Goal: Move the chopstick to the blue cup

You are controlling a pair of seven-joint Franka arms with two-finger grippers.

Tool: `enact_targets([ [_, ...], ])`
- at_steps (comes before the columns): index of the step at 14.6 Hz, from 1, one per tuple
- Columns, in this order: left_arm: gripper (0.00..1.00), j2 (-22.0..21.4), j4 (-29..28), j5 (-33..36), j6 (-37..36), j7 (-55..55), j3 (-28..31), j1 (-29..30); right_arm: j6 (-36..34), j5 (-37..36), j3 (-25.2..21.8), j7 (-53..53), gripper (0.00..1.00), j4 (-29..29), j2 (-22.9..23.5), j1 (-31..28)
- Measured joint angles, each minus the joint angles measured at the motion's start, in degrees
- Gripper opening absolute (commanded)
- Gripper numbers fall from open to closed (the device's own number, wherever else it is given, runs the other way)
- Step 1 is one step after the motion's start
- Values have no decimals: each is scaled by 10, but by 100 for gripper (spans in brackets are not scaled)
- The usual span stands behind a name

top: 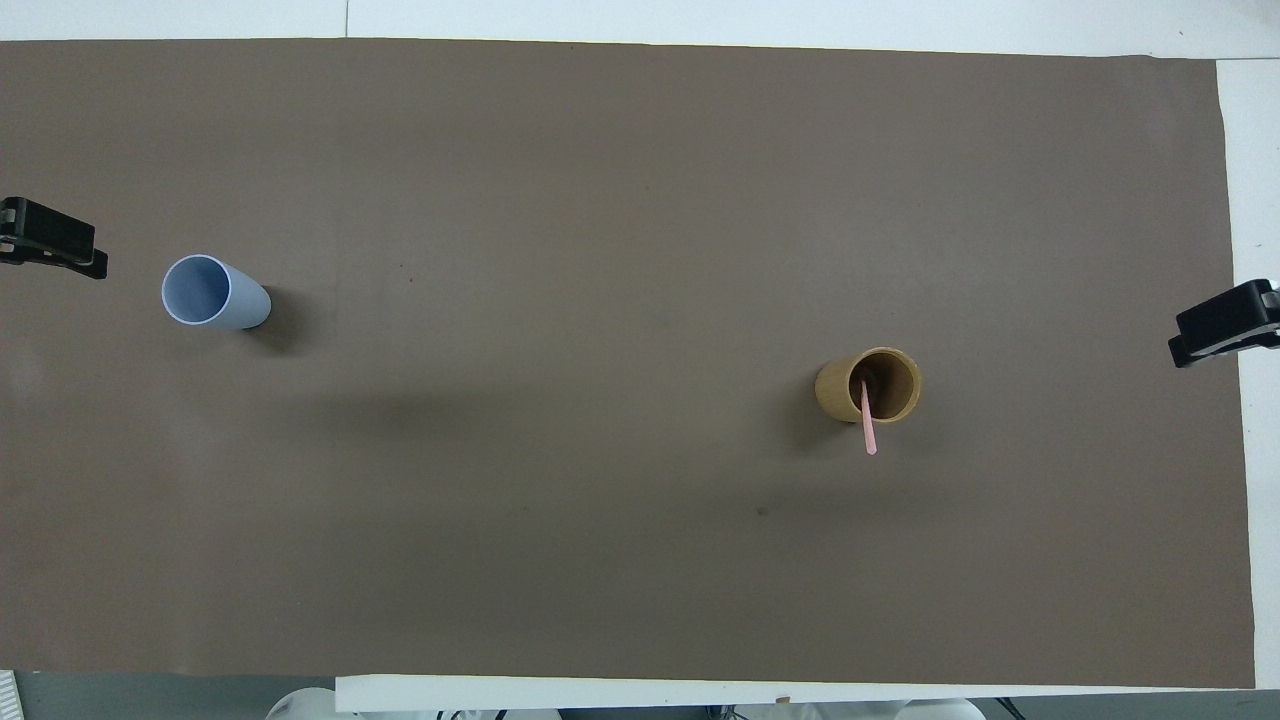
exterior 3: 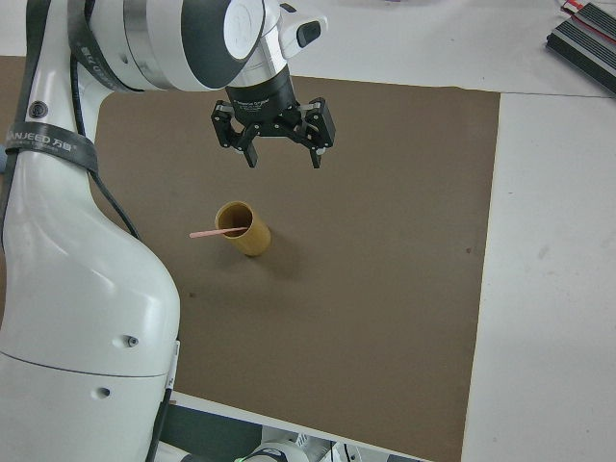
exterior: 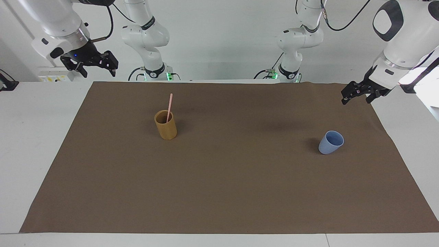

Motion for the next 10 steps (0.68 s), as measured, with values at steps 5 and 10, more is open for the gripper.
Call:
enact_targets([
  [5, 100, -1, -21, 2, 60, -52, 2, 16, 0, 0, 0, 0, 100, 0, 0, 0],
  [10, 100, 34, -148, 2, 252, -60, 5, 38, 0, 0, 0, 0, 100, 0, 0, 0],
])
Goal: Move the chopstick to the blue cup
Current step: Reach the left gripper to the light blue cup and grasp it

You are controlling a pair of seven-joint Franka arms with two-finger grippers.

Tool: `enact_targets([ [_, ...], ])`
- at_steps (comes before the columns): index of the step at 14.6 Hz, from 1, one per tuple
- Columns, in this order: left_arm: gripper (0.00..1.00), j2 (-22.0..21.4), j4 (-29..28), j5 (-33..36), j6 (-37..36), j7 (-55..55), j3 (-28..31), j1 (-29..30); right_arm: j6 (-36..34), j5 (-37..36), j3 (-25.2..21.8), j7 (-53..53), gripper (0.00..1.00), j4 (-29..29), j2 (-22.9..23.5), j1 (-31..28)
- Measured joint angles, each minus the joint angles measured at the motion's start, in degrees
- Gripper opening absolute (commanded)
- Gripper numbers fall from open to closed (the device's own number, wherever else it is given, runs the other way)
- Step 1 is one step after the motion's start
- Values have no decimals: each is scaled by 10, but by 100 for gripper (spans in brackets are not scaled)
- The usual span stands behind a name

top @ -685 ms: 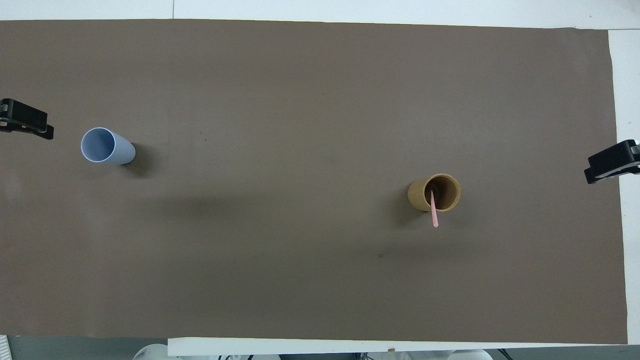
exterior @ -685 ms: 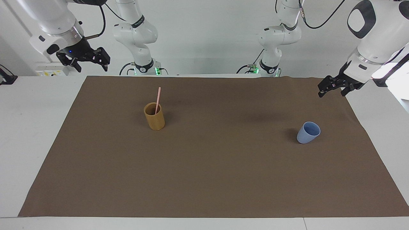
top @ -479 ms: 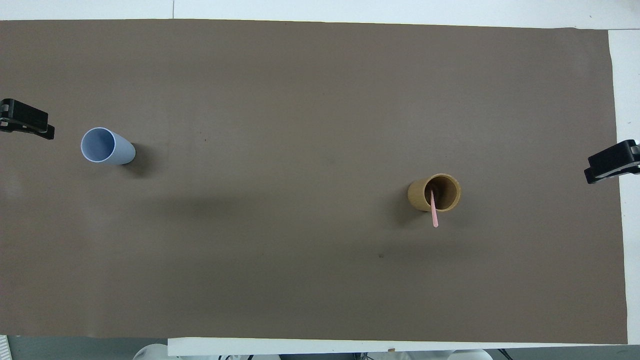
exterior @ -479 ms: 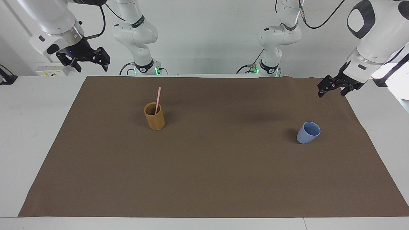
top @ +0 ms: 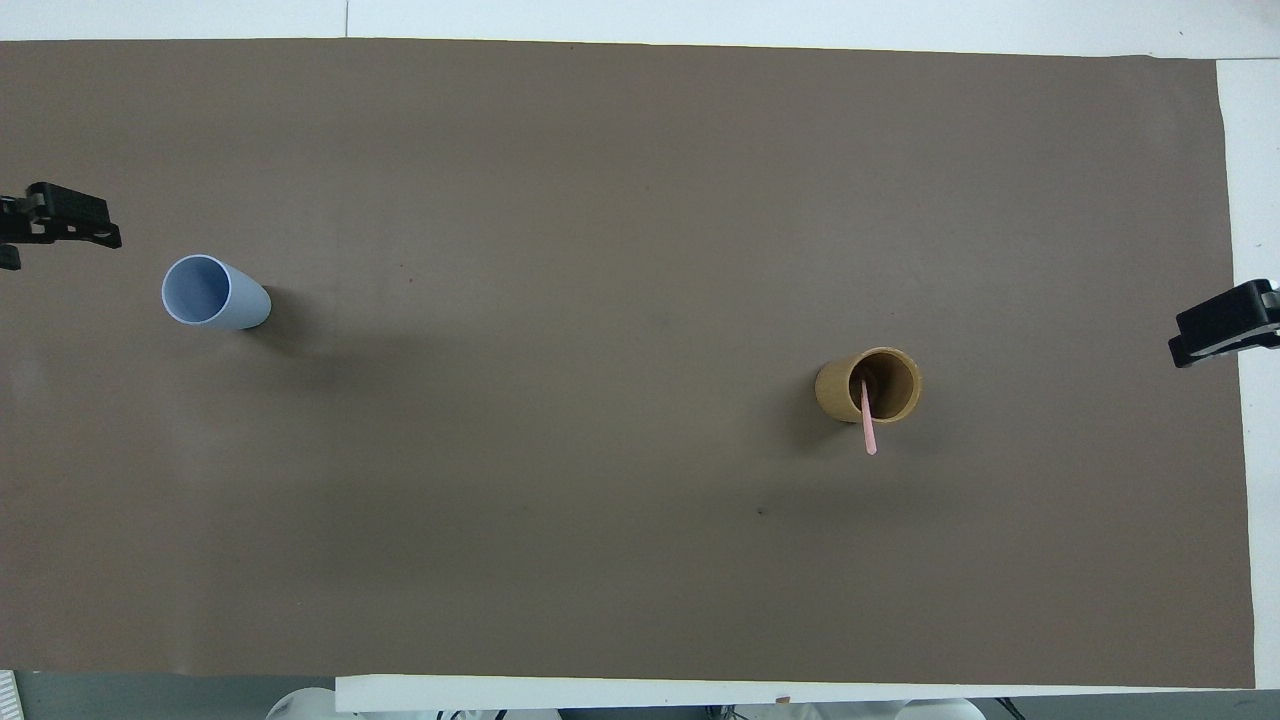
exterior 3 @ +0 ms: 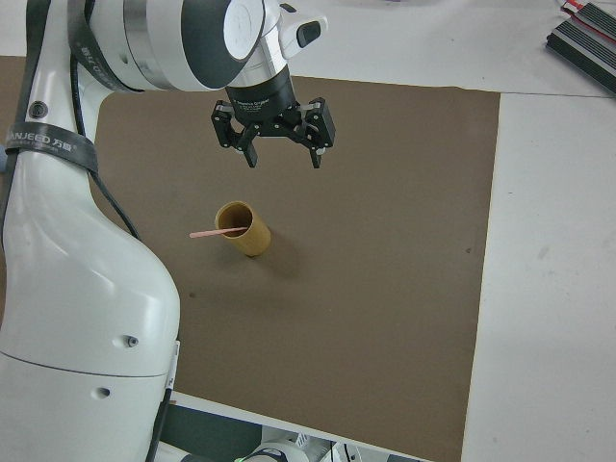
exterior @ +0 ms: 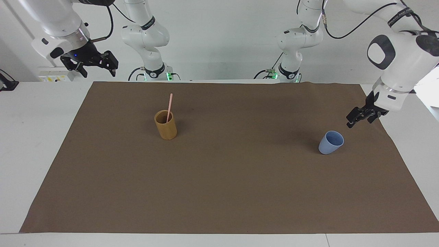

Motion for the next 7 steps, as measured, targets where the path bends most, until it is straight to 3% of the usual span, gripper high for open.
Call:
enact_targets([
  [3, 100, 41, -22, 0, 57, -1, 0, 0, 0, 0, 0, 0, 100, 0, 0, 0],
  [7, 100, 43, -68, 1, 79, 10, 0, 0, 0, 0, 0, 0, 100, 0, 0, 0],
])
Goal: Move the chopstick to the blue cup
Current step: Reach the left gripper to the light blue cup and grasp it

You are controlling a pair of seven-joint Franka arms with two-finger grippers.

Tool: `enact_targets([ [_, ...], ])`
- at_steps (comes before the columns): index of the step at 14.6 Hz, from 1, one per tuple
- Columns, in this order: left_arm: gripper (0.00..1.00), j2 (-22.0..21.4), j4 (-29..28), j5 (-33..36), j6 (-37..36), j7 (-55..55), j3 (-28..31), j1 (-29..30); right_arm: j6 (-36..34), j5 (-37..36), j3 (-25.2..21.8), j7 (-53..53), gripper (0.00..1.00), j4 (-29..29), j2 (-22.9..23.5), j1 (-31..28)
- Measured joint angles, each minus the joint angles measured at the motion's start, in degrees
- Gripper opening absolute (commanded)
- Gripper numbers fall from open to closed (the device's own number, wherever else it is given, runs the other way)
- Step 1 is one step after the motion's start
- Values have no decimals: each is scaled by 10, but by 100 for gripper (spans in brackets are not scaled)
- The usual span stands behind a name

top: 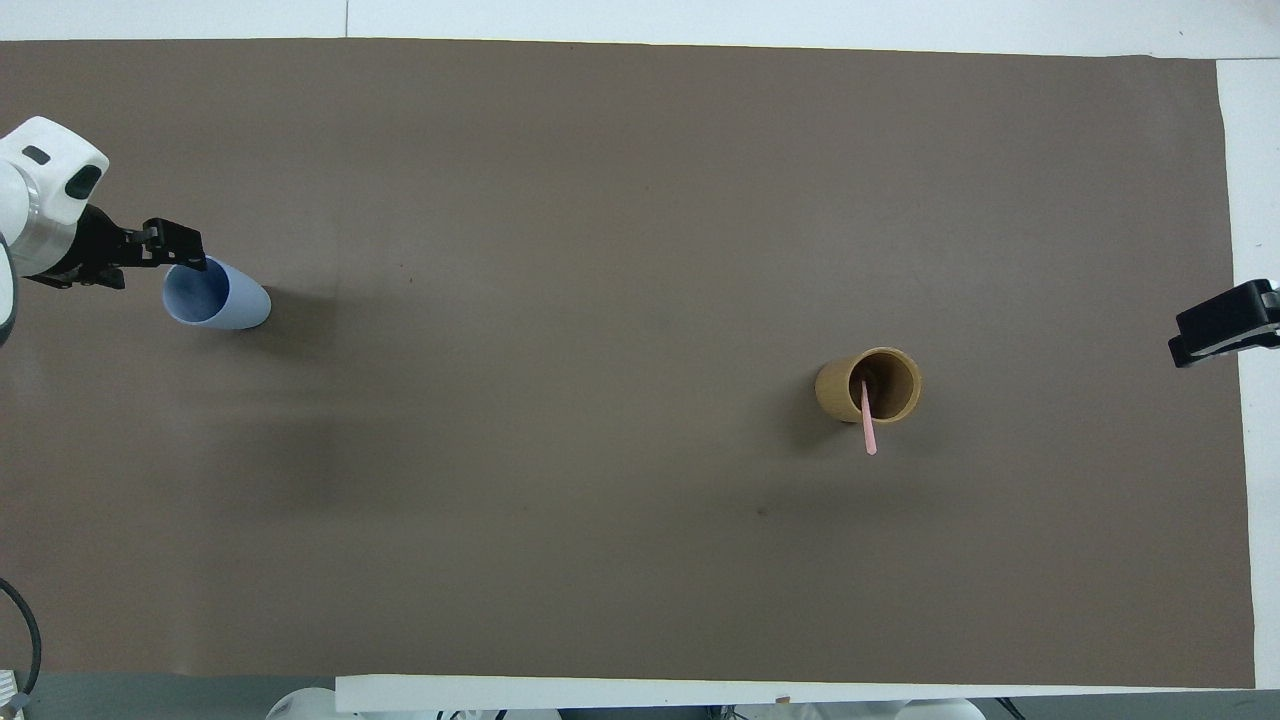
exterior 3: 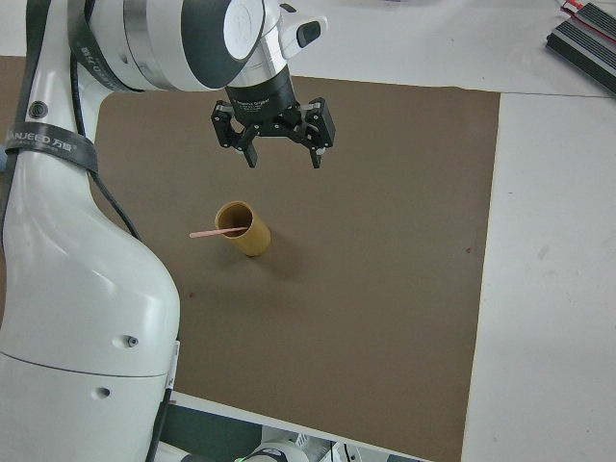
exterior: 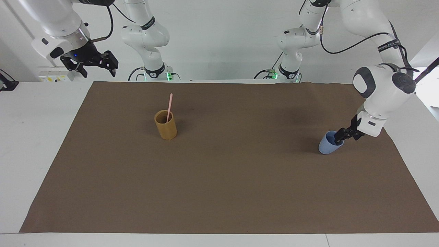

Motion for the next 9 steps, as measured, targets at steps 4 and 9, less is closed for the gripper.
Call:
enact_targets([
  [4, 10, -16, -31, 1, 1, 12, 1, 6, 0, 0, 0, 0, 100, 0, 0, 0],
  [9, 0, -21, -52, 1, 21, 12, 0, 7, 0, 0, 0, 0, 100, 0, 0, 0],
])
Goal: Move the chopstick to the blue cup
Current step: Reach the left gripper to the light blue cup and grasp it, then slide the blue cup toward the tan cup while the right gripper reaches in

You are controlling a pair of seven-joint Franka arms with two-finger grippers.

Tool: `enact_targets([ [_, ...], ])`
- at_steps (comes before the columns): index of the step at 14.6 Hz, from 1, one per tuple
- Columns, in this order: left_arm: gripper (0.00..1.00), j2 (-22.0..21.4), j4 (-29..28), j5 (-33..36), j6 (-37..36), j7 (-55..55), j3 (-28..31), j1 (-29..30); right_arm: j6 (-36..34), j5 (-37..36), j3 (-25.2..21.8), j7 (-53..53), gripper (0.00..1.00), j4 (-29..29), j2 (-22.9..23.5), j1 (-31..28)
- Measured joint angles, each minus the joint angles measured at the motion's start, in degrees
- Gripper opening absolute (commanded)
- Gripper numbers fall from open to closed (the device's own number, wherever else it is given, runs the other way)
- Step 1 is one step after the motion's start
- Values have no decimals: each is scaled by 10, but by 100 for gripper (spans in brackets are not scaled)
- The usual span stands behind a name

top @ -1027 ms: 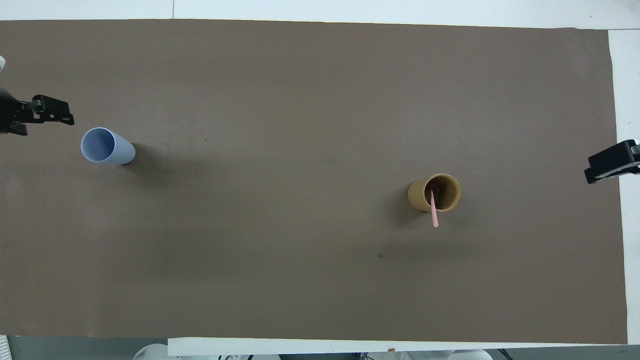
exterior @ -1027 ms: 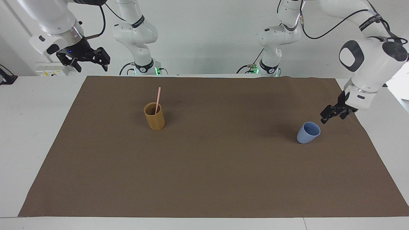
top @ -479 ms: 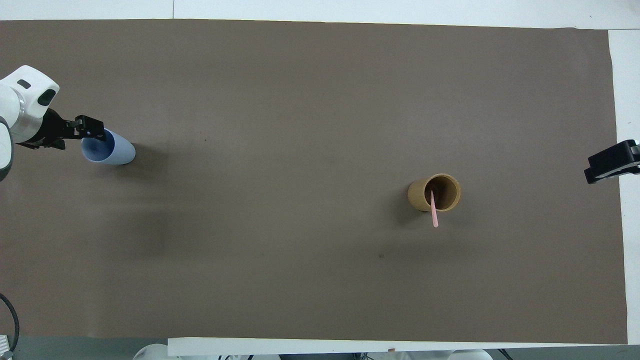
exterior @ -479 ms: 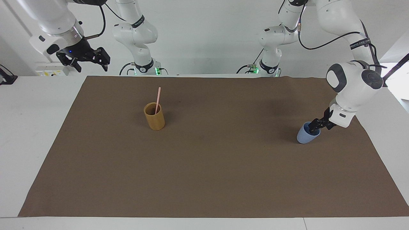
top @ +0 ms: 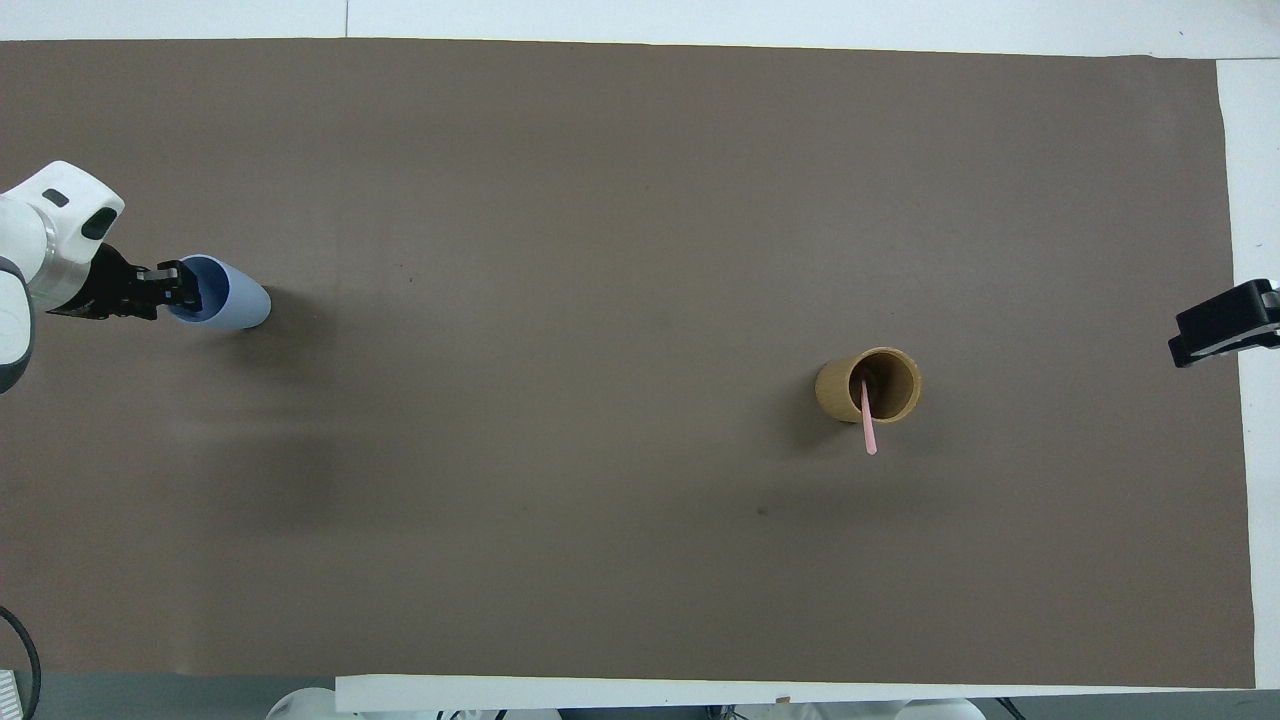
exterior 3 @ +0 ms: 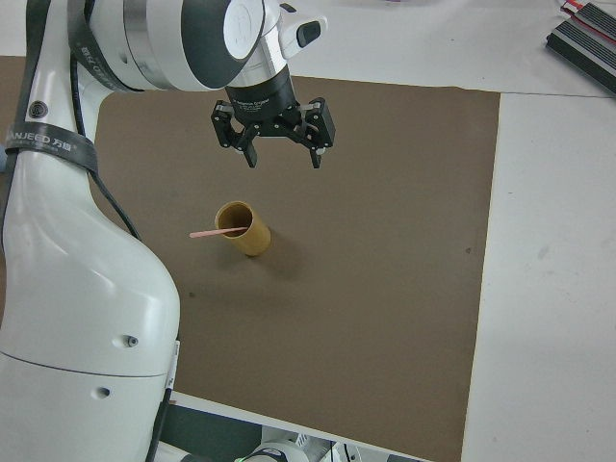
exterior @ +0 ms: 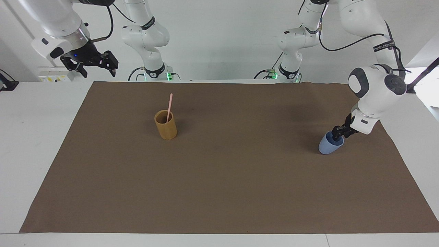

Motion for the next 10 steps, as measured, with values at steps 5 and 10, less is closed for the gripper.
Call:
enact_targets([
  [5, 0, 3, 68, -1, -53, -161, -6, -109, 30, 1, 1, 0, 100, 0, 0, 1],
  [10, 0, 16, 69, -1, -23, -388, -14, -331, 122, 7, 3, 0, 100, -39, 0, 12],
])
